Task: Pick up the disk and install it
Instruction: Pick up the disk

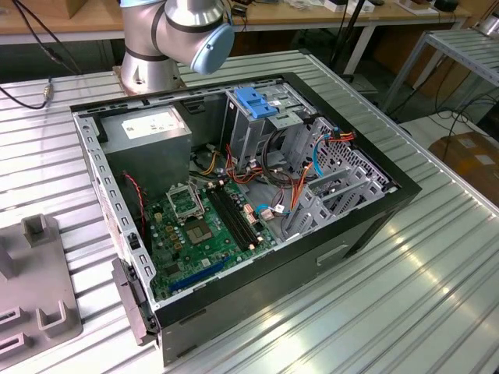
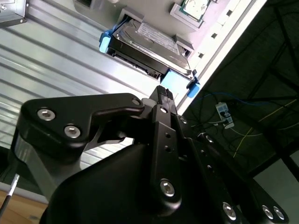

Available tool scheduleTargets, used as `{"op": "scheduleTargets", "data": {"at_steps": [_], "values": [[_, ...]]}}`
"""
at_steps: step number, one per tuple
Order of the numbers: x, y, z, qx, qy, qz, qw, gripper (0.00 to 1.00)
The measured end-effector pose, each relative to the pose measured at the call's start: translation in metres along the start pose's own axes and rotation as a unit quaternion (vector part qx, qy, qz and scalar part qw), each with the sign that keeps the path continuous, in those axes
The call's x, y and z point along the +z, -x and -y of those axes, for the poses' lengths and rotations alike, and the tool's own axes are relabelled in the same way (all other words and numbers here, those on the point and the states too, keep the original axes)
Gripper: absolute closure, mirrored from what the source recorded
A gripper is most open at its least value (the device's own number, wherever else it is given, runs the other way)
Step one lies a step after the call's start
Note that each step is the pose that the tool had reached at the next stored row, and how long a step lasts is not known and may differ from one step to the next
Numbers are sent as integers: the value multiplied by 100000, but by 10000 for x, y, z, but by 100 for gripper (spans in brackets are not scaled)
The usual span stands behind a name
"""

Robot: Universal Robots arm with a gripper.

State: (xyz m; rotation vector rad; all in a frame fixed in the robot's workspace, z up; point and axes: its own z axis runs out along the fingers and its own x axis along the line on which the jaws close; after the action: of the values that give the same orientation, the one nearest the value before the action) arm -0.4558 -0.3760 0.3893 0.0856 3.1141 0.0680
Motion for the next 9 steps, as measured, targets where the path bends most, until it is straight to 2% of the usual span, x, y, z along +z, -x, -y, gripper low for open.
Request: {"op": "scheduleTargets", "data": {"at_steps": [3,5,7,8,9], "values": [[1,0,1,-2543,65,-107,99968,90],[0,0,0,-4839,121,-212,99883,90],[1,0,0,-7024,173,-304,99752,90],[0,1,0,-9188,225,-403,99576,90],[0,0,0,-10151,248,-447,99482,90]]}}
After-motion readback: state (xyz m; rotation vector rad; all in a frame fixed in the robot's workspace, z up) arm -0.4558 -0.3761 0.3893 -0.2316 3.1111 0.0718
